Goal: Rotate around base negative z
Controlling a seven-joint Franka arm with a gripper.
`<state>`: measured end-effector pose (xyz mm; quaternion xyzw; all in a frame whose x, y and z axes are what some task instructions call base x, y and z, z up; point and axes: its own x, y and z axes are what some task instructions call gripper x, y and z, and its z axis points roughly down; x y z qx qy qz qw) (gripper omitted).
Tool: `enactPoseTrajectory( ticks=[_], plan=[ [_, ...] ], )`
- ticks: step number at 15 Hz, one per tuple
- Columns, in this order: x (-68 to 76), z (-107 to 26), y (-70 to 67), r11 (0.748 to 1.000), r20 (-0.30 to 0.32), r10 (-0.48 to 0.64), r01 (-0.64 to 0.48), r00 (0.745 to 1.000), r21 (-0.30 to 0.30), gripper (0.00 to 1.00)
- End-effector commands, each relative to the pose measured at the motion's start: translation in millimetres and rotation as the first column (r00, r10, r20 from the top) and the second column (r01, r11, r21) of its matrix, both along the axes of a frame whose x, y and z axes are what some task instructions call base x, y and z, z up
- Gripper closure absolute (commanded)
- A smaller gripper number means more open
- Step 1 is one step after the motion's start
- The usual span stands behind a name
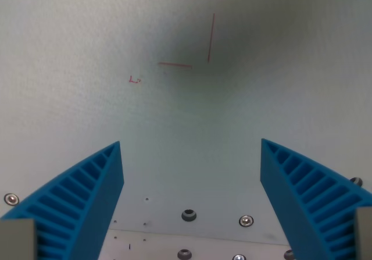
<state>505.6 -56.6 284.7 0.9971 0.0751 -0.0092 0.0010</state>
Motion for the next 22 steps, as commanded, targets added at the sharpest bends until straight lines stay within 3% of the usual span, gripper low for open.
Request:
enactPoseTrajectory(
  ticks=[1, 11, 22],
  plan=[
    [0.2, 2.0, 0.0, 1.0, 0.005, -0.013, 0.013, 1.0, 0.0, 0.0],
    [0.2, 2.0, 0.0, 0.989, 0.005, -0.146, 0.146, 0.989, 0.001, 0.0],
    [0.2, 2.0, 0.0, 0.957, 0.004, -0.289, 0.289, 0.957, 0.001, 0.0]
  ],
)
